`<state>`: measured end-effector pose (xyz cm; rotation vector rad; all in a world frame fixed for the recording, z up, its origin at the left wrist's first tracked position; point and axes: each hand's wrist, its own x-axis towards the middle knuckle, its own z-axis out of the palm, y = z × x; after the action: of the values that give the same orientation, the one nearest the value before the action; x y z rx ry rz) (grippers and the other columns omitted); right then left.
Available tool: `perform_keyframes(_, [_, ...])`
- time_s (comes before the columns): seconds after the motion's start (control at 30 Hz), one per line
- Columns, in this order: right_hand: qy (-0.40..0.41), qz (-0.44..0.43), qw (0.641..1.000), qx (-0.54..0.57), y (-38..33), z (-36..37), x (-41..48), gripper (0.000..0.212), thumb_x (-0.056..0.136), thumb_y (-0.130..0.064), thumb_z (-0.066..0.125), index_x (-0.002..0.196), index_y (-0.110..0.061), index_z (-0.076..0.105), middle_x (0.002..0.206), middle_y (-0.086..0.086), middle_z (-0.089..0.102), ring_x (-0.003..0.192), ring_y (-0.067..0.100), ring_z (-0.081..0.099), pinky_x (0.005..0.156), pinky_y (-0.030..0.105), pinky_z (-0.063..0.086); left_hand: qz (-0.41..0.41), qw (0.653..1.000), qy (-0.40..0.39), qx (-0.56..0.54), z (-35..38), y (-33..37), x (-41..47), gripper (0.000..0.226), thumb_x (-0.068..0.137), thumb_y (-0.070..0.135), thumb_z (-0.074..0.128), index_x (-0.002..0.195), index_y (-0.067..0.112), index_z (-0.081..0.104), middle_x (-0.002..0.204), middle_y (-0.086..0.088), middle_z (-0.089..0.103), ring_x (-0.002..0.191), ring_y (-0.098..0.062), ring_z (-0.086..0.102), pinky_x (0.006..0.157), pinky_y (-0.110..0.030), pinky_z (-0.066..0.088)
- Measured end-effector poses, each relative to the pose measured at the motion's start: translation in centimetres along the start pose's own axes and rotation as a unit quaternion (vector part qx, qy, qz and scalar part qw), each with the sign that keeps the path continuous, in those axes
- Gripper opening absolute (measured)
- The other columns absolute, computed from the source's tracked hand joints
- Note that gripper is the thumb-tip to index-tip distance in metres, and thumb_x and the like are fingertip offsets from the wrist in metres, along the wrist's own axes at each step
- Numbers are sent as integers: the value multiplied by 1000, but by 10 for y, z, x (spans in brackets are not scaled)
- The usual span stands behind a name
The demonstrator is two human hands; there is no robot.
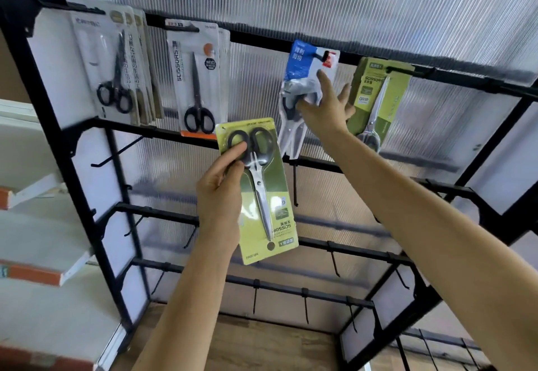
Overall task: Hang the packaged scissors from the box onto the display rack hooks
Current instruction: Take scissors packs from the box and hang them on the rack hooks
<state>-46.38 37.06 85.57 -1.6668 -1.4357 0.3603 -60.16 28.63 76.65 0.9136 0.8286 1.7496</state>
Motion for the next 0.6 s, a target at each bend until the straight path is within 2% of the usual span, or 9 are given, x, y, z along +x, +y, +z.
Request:
perform_keyframes(0.03, [-11, -14, 1000, 25, 3, 1, -12, 53, 92, -24, 51, 141, -30, 32, 153, 6, 15, 135, 30, 21, 104, 39, 30, -1, 1000, -6, 3, 0, 0, -2, 35, 89, -1, 51, 93, 29, 69, 102, 15, 69, 105, -2, 61, 95, -22, 44])
perform_keyframes(0.1, [-123, -46, 984, 118, 8, 2, -39, 38, 94, -30, 49, 131, -18, 47, 125, 5, 49, 111, 21, 49, 93, 36, 42, 6, 1000, -21, 17, -1, -1, -7, 39, 90, -1, 51, 99, 33, 67, 107, 10, 69, 107, -6, 61, 96, -28, 44])
perform_keyframes(0.17, [-243, -55, 950, 187, 13, 1, -63, 27, 96, -31, 45, 119, -19, 51, 102, 2, 59, 90, 14, 60, 80, 29, 51, 14, 999, -39, 8, -2, -4, -10, 45, 89, -1, 52, 111, 37, 60, 110, 2, 68, 107, -11, 62, 92, -32, 47])
perform_keyframes(0.27, [-221, -49, 927, 300, 24, 1, -82, 16, 91, -17, 54, 106, -21, 53, 86, -2, 64, 72, 6, 65, 65, 21, 53, -3, 999, -44, -13, -4, -8, -13, 60, 87, 0, 57, 127, 43, 42, 93, 7, 71, 96, -6, 65, 83, -27, 51])
perform_keyframes(0.33, [-212, -28, 909, 358, 30, 0, -88, 13, 89, -11, 57, 96, -21, 56, 82, -2, 67, 71, 9, 66, 63, 23, 52, -16, 999, -51, 1, -1, -11, -15, 58, 86, 1, 59, 130, 35, 43, 91, 6, 71, 96, -8, 65, 90, -33, 49])
perform_keyframes(0.43, [-219, -13, 901, 374, 38, -7, -93, 21, 87, -6, 57, 101, -21, 56, 80, -2, 68, 71, 11, 67, 61, 24, 53, -37, 998, -34, -23, 6, -13, -18, 39, 85, 0, 60, 121, 15, 57, 100, -3, 70, 102, -20, 64, 97, -44, 46])
perform_keyframes(0.5, [-232, 0, 901, 367, 48, -12, -97, 29, 85, -5, 58, 108, -23, 55, 78, -5, 69, 69, 9, 67, 60, 24, 53, -41, 997, -5, -67, 8, -13, -18, 20, 84, 4, 60, 98, 17, 66, 100, -11, 64, 101, -29, 58, 102, -56, 38])
perform_keyframes(0.53, [-250, 7, 904, 345, 54, -15, -100, 32, 85, -5, 58, 110, -25, 54, 80, -4, 69, 69, 10, 67, 60, 24, 53, -41, 994, 10, -100, 9, -12, -19, 17, 84, 5, 60, 87, 21, 66, 96, -11, 60, 96, -27, 56, 102, -57, 37])
perform_keyframes(0.6, [-320, 21, 907, 274, 68, -19, -108, 31, 84, -6, 58, 109, -23, 54, 83, -4, 68, 71, 10, 66, 61, 24, 54, -41, 984, 61, -161, 9, -12, -19, 17, 88, 8, 58, 83, 25, 58, 94, -4, 58, 92, -21, 55, 93, -49, 44])
